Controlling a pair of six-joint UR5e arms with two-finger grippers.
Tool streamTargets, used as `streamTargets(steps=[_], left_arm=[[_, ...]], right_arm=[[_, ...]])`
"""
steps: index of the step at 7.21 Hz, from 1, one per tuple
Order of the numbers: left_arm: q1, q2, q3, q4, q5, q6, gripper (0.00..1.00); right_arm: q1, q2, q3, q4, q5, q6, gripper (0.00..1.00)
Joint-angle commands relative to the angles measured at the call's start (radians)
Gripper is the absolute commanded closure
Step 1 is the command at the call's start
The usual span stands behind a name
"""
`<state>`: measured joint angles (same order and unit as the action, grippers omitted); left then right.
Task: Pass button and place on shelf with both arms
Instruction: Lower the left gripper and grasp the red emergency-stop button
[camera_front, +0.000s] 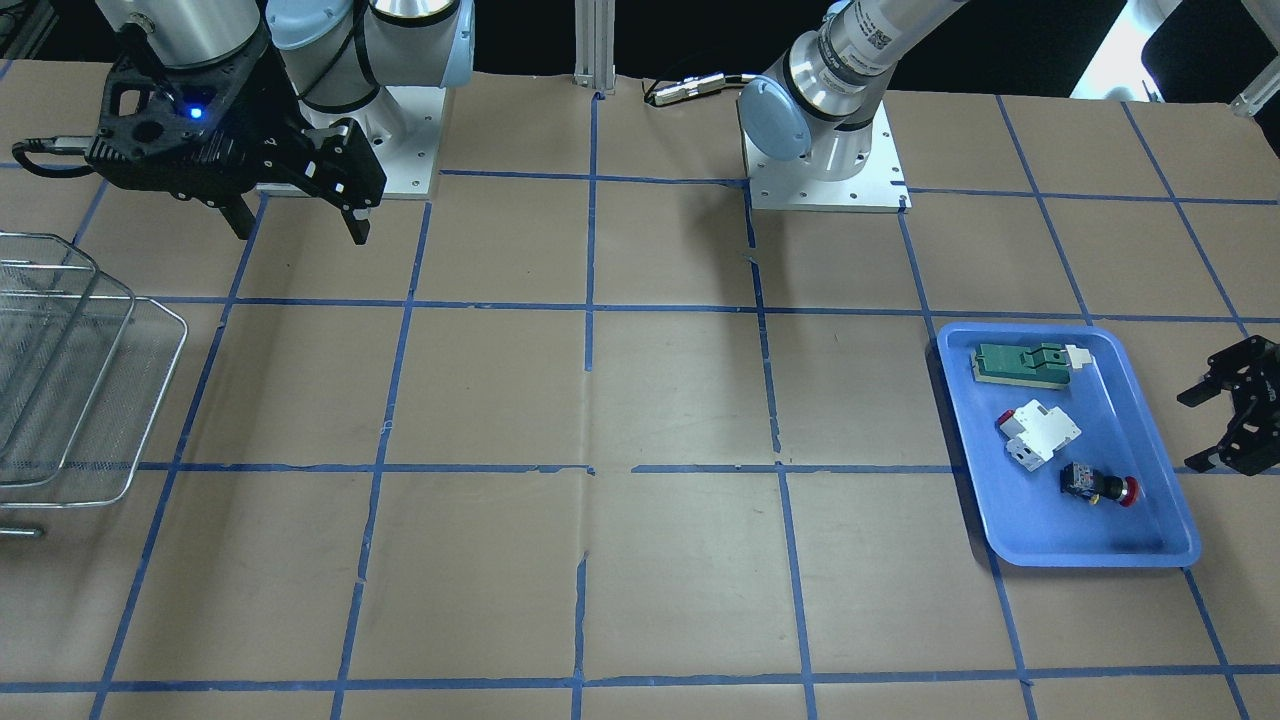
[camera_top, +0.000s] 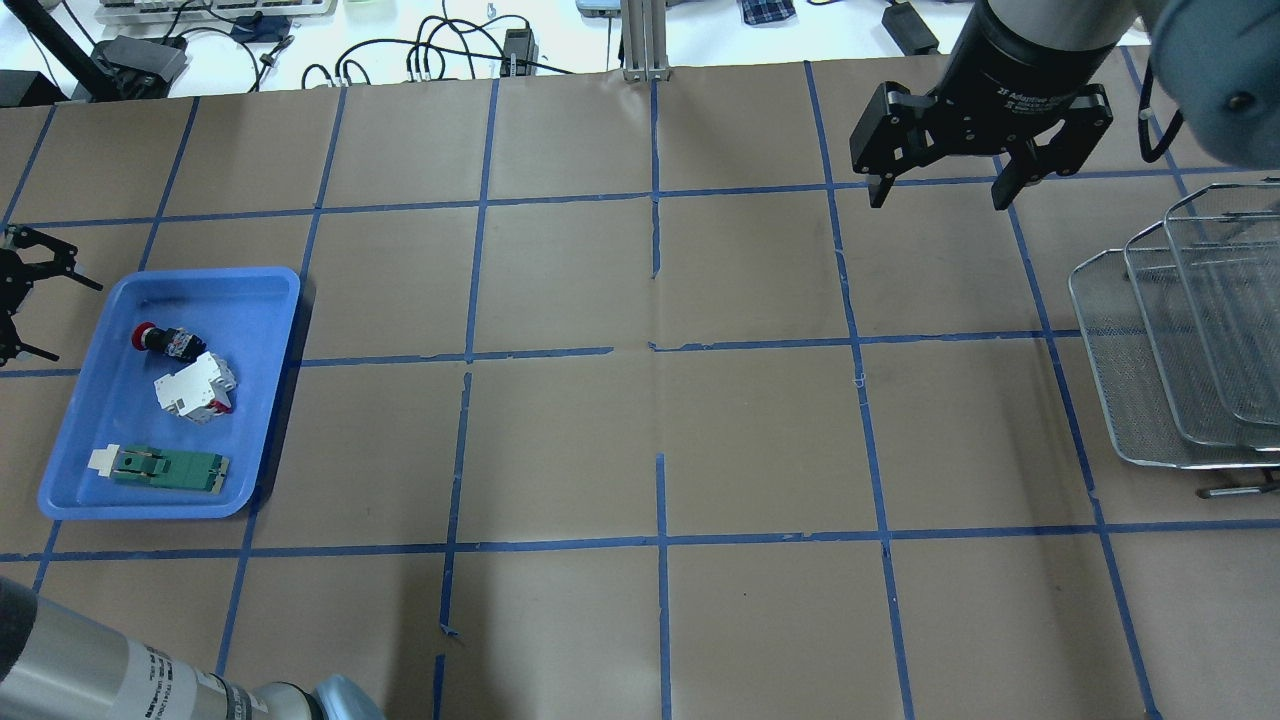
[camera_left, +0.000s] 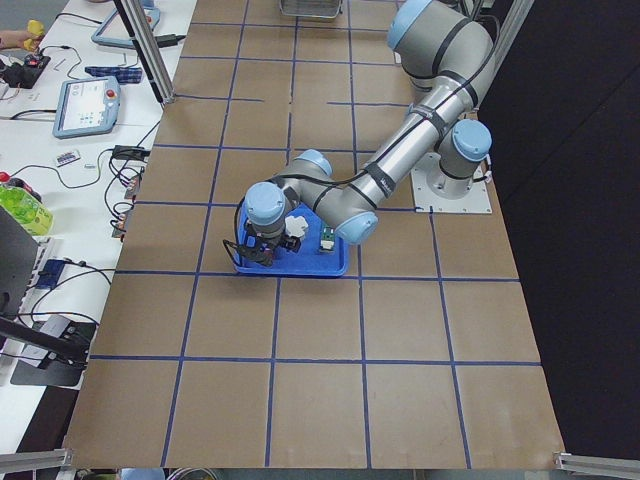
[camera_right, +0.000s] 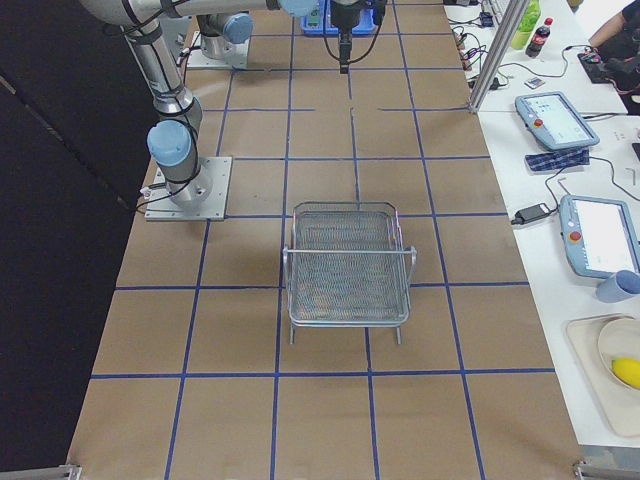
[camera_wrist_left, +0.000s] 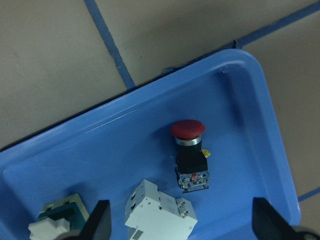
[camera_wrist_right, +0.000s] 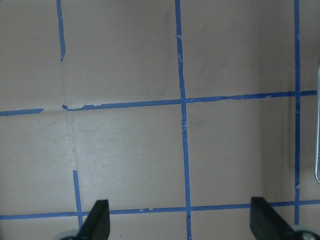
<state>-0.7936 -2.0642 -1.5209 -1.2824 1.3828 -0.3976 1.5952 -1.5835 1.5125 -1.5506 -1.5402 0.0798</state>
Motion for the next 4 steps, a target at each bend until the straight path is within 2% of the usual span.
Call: streamTargets(steps=[1, 4], left_arm=[[-0.001, -0.054, 0.004, 0.0, -0.004, -0.086, 0.0], [-0.003, -0.102, 0.004, 0.018, -0.03, -0.13, 0.0]], right_arm=[[0.0, -0.001, 0.0, 0.001, 0.0, 0.0, 0.0], [-0.001, 0.002, 0.0, 0.001, -0.001, -0.003, 0.0]])
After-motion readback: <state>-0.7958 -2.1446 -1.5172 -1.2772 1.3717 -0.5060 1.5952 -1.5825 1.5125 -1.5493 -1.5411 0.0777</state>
